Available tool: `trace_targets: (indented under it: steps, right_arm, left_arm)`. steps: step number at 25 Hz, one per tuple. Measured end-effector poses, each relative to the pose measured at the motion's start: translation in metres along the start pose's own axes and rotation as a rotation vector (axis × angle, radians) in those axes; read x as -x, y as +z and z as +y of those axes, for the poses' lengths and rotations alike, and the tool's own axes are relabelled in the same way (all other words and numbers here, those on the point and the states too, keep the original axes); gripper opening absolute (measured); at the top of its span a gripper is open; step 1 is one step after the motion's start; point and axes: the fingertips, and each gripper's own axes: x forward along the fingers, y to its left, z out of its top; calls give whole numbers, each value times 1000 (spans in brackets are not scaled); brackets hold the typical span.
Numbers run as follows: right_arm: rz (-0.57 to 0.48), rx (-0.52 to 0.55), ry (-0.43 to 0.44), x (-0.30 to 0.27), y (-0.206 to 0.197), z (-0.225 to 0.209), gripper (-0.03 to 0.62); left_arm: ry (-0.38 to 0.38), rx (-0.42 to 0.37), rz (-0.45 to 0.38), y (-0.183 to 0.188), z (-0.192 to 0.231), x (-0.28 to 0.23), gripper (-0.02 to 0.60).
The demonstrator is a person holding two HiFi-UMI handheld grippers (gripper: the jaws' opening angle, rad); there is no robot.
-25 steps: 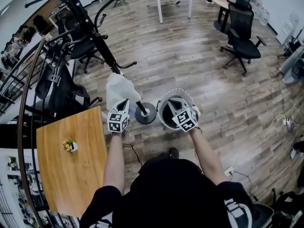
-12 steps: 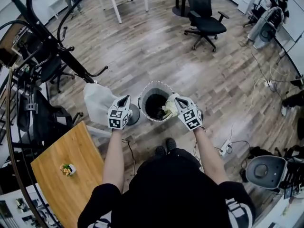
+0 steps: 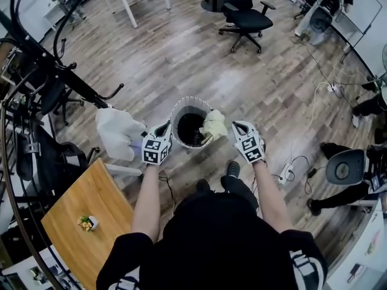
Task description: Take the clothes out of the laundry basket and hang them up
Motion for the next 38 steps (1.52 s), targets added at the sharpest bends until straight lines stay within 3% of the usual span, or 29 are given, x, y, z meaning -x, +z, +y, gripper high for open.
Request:
trace_targets:
  steps: [15,24,38]
  right_arm:
    - [36,-84,50,-37,-47,-56,9]
    - [73,-59,165,-92,-71,-116,9]
    - [184,-96,292,-145,-145,-158,9]
  left_arm:
    - [12,-11,83,-3,-12,-65,21]
    - [93,64,145,-13,-17,-125,21]
    - [105,142,302,-67,-59,-197,23]
